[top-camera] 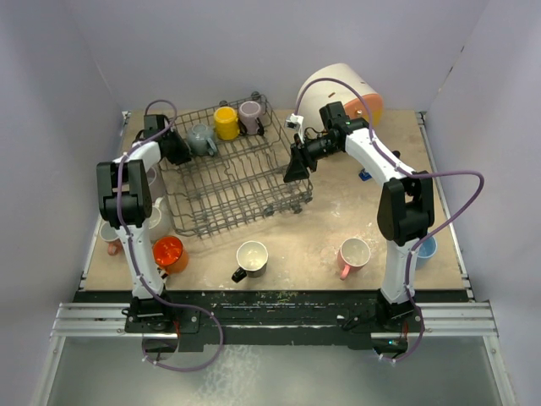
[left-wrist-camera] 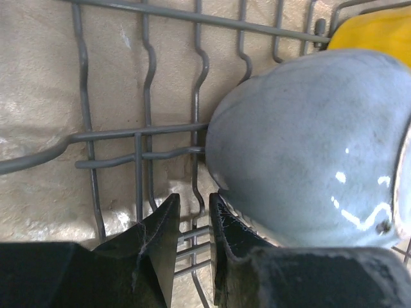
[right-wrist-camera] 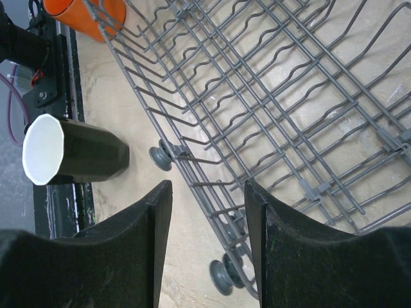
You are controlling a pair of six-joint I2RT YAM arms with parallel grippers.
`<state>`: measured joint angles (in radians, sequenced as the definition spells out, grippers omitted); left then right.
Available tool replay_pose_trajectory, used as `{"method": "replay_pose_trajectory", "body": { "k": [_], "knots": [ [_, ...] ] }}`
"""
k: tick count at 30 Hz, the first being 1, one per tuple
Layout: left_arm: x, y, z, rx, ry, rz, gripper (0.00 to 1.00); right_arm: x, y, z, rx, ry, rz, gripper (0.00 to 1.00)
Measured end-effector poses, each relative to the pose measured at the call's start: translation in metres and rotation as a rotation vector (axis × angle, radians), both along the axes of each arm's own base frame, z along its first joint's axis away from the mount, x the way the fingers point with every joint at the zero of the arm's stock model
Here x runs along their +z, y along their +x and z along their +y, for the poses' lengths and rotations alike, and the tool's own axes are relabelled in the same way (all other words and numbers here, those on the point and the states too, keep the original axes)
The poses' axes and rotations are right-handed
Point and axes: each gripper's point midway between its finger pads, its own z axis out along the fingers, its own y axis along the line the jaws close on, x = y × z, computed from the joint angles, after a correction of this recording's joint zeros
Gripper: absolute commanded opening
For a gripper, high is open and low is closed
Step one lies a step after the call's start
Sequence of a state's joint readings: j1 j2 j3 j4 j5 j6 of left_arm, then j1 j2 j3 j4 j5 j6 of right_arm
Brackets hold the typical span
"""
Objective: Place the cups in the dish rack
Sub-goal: Turn the cup upside down in the dish rack, then adjust the cup in the dish rack.
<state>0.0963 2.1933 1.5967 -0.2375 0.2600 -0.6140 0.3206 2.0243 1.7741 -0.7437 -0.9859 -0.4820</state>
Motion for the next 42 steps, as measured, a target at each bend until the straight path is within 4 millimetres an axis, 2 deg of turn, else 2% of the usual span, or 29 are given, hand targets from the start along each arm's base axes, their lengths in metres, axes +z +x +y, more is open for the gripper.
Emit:
{"method": "replay_pose_trajectory", "body": {
  "k": [10, 14, 19, 22, 27, 29, 30, 32, 35, 37, 40, 42],
  "knots": [
    [-0.007, 0.002, -0.005, 0.008, -0.015, 0.019, 0.3, 0.0, 0.001, -0.001, 0.003, -0.005, -0.009, 0.52],
    [-0.002, -0.006, -0.004, 0.011, -0.005, 0.019, 0.31, 0.005, 0.01, 0.001, 0.011, -0.016, -0.059, 0.52],
    [0.03, -0.016, -0.001, -0.004, 0.031, -0.029, 0.32, 0.021, 0.035, 0.02, 0.029, -0.007, -0.15, 0.53],
    [0.062, -0.023, 0.001, -0.015, 0.06, -0.095, 0.32, 0.026, 0.048, 0.044, 0.048, -0.002, -0.202, 0.53],
    [0.119, -0.038, -0.002, -0.044, 0.08, -0.224, 0.32, 0.024, 0.054, 0.092, 0.02, -0.001, -0.231, 0.45],
    [0.135, -0.045, -0.004, -0.054, 0.088, -0.261, 0.33, 0.024, 0.061, 0.103, -0.023, 0.008, -0.23, 0.45],
    [0.143, -0.05, -0.004, -0.056, 0.091, -0.276, 0.38, 0.027, 0.059, 0.118, -0.043, 0.02, -0.226, 0.45],
    [0.154, -0.059, -0.005, -0.057, 0.091, -0.304, 0.52, 0.032, 0.067, 0.135, -0.103, 0.048, -0.233, 0.45],
    [0.166, -0.07, -0.01, -0.066, 0.061, -0.343, 0.55, 0.04, 0.08, 0.151, -0.178, 0.098, -0.223, 0.46],
    [0.169, -0.072, -0.016, -0.079, 0.021, -0.354, 0.54, 0.04, 0.088, 0.153, -0.211, 0.116, -0.217, 0.47],
    [0.161, -0.071, -0.024, -0.071, -0.012, -0.315, 0.56, 0.041, 0.097, 0.148, -0.241, 0.133, -0.208, 0.48],
    [0.148, -0.069, -0.029, -0.046, 0.022, -0.248, 0.56, 0.045, 0.103, 0.141, -0.248, 0.149, -0.215, 0.49]
  ]
}}
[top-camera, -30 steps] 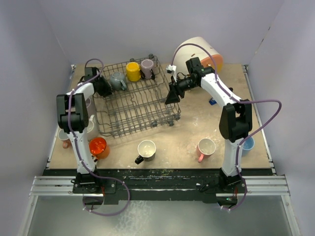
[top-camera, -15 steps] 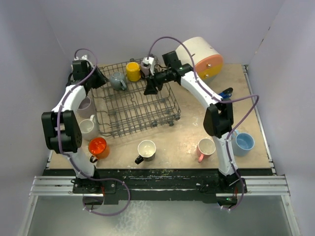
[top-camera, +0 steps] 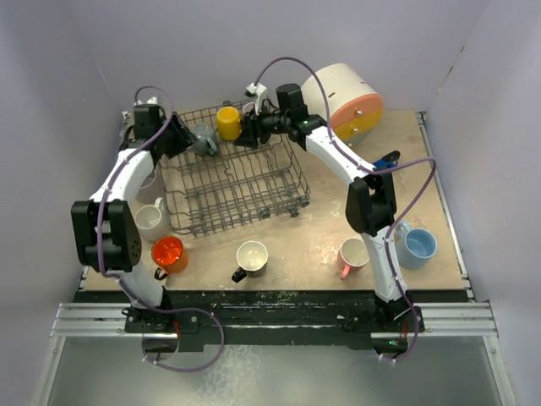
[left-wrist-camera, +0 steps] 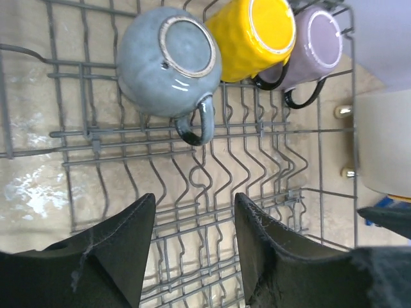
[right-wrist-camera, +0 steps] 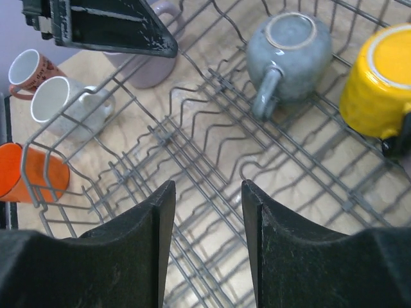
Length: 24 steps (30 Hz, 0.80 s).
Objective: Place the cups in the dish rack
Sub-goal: Adjust the cup in the dish rack.
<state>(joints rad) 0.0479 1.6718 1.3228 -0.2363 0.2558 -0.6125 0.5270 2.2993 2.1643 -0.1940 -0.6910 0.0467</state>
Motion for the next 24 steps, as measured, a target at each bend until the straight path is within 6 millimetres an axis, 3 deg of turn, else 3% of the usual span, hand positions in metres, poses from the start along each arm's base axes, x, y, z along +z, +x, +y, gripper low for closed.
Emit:
{"method": "replay_pose_trajectory", "body": {
  "k": [2, 7, 10, 13, 17, 24],
  "knots": [
    [-0.009, 0.007, -0.011, 0.034, 0.061, 0.064, 0.58, 0.0, 0.004, -0.013, -0.01, 0.002, 0.005, 0.49],
    [-0.018, 0.031, -0.046, 0.14, 0.199, 0.198, 0.58, 0.004, 0.015, -0.067, -0.057, -0.003, 0.017, 0.5],
    [-0.027, 0.041, -0.05, 0.215, 0.264, 0.274, 0.59, 0.015, 0.019, -0.1, -0.097, -0.002, 0.005, 0.5],
    [-0.044, 0.042, -0.042, 0.265, 0.317, 0.344, 0.59, 0.026, 0.02, -0.123, -0.123, 0.002, -0.01, 0.51],
    [-0.063, 0.045, -0.037, 0.287, 0.375, 0.415, 0.59, 0.031, 0.013, -0.127, -0.117, 0.004, -0.01, 0.51],
    [-0.083, 0.054, -0.052, 0.272, 0.403, 0.432, 0.57, 0.021, 0.002, -0.125, -0.08, 0.007, 0.039, 0.51]
  ]
}}
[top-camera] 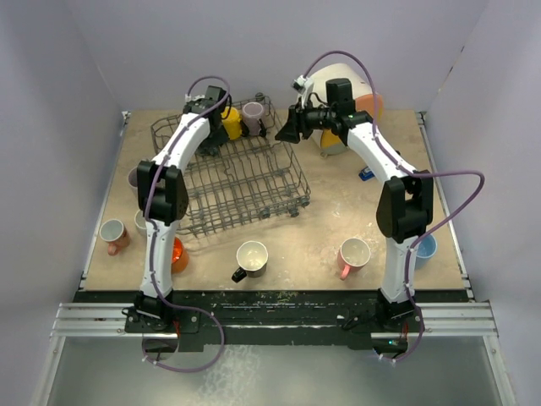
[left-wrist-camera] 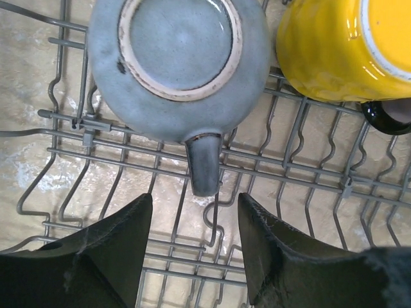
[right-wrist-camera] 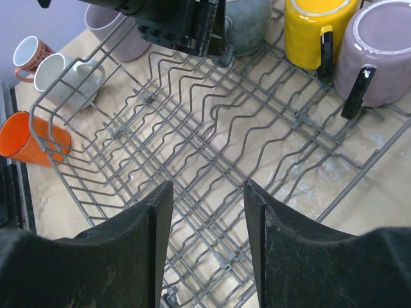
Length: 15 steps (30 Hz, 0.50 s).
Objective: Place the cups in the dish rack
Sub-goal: Adjust the cup in the dish rack.
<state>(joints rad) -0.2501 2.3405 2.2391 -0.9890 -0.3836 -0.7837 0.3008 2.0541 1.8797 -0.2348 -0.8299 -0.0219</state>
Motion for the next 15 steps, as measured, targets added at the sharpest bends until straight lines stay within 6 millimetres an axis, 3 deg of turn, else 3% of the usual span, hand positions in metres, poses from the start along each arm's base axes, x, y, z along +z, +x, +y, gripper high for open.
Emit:
{"method": "replay_pose_trajectory", "body": {
  "k": [7, 11, 15],
  "knots": [
    [-0.024, 0.009, -0.001, 0.0, 0.038, 0.019, 0.35, -0.015, -0.01, 0.001, 0.03, 0.008, 0.052, 0.51],
    [-0.041, 0.01, 0.002, 0.005, 0.058, 0.045, 0.28, -0.016, -0.015, 0.003, 0.043, 0.021, 0.075, 0.51],
    [-0.052, 0.01, 0.003, 0.009, 0.071, 0.062, 0.06, -0.013, -0.016, 0.004, 0.054, 0.037, 0.078, 0.51]
  ]
}}
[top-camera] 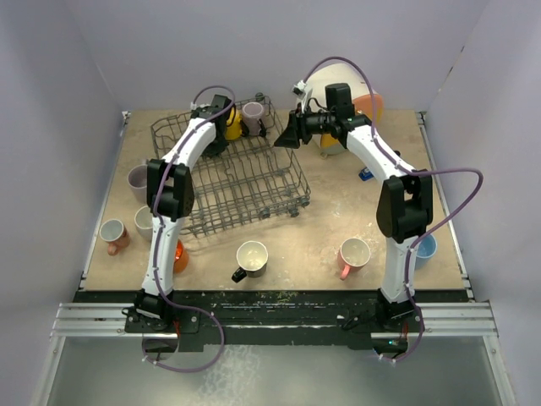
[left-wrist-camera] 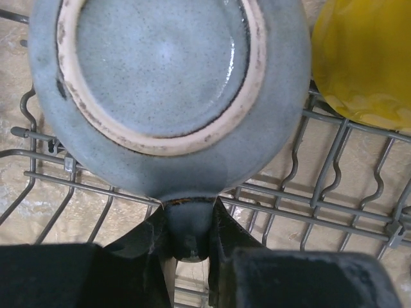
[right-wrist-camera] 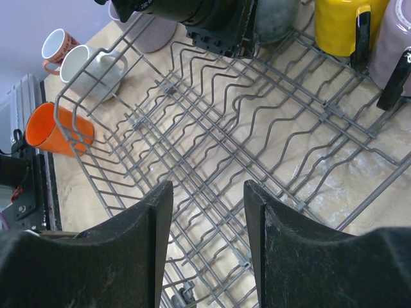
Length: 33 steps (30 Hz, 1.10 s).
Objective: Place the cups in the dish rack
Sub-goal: Adjust the cup in the dish rack.
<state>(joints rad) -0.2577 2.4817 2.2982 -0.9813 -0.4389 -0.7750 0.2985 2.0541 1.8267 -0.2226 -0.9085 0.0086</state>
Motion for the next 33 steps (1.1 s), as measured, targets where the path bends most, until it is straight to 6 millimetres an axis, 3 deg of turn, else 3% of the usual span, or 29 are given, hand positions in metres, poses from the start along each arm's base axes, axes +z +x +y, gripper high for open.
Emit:
{"method": "replay_pose_trajectory", "body": {
  "k": [2, 13, 27, 33],
  "knots": [
    [0.0, 0.0, 0.0, -0.002, 0.003, 0.001, 0.0, 0.001, 0.001, 0.0, -0.001, 0.002, -0.003, 0.51],
    [0.002, 0.005, -0.001, -0.034, 0.004, -0.011, 0.0, 0.001, 0.002, -0.002, -0.005, 0.002, -0.004, 0.51],
    [0.019, 0.045, -0.012, 0.015, -0.209, -0.176, 0.0, -0.004, 0.002, -0.005, -0.01, 0.0, 0.004, 0.51],
    [0.02, 0.049, -0.012, 0.035, -0.243, -0.191, 0.01, -0.004, 0.003, -0.006, -0.013, -0.001, 0.005, 0.51]
  ]
}}
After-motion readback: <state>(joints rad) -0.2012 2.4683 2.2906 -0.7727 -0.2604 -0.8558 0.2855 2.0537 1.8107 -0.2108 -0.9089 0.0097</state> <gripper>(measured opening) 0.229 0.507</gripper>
